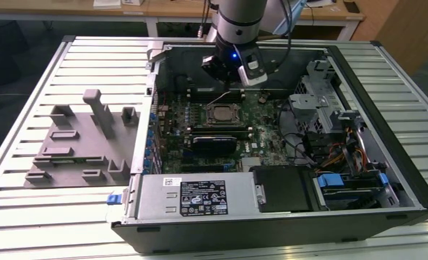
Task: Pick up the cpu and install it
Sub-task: 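Install the first cpu locking lever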
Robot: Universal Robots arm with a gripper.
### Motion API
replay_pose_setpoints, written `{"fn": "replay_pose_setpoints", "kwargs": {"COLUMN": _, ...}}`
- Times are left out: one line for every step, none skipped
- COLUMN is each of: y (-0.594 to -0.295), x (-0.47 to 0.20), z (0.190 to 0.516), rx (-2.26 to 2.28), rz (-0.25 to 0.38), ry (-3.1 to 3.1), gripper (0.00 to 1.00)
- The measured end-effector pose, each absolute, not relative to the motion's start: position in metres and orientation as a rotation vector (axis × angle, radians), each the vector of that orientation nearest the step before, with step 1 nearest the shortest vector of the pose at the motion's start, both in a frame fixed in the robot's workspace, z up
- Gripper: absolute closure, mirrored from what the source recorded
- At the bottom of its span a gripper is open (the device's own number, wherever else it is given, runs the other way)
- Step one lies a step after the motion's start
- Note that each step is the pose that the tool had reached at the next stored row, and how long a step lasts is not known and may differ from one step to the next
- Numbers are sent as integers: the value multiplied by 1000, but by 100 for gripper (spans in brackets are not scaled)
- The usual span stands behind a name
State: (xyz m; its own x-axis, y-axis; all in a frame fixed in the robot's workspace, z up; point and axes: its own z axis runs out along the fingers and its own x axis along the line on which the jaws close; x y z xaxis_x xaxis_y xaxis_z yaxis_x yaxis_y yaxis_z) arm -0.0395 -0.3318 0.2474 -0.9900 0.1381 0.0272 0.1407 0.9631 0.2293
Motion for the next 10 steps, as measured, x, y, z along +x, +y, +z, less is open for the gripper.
{"fn": "replay_pose_setpoints", "kwargs": {"y": -332, "x": -39, "z": 247, "rx": -221, "rz": -363, "ry": -3102, "gripper": 89}}
{"fn": "replay_pose_setpoints", "kwargs": {"y": -332, "x": -39, "z": 247, "rx": -221, "rz": -364, "ry": -3102, "gripper": 89}}
{"fn": "replay_pose_setpoints", "kwargs": {"y": -332, "x": -39, "z": 247, "rx": -221, "rz": -364, "ry": -3102, "gripper": 89}}
{"fn": "replay_pose_setpoints", "kwargs": {"y": -332, "x": -39, "z": 247, "rx": -222, "rz": -362, "ry": -3102, "gripper": 89}}
{"fn": "replay_pose_setpoints", "kwargs": {"y": -332, "x": -39, "z": 246, "rx": -225, "rz": -359, "ry": -3103, "gripper": 89}}
{"fn": "replay_pose_setpoints", "kwargs": {"y": -332, "x": -39, "z": 245, "rx": -229, "rz": -356, "ry": -3105, "gripper": 89}}
{"fn": "replay_pose_setpoints", "kwargs": {"y": -332, "x": -39, "z": 244, "rx": -233, "rz": -355, "ry": -3109, "gripper": 89}}
{"fn": "replay_pose_setpoints", "kwargs": {"y": -332, "x": -39, "z": 243, "rx": -235, "rz": -355, "ry": -3113, "gripper": 89}}
{"fn": "replay_pose_setpoints", "kwargs": {"y": -332, "x": -39, "z": 243, "rx": -237, "rz": -354, "ry": -3119, "gripper": 89}}
{"fn": "replay_pose_setpoints", "kwargs": {"y": -332, "x": -39, "z": 242, "rx": -238, "rz": -353, "ry": -3125, "gripper": 89}}
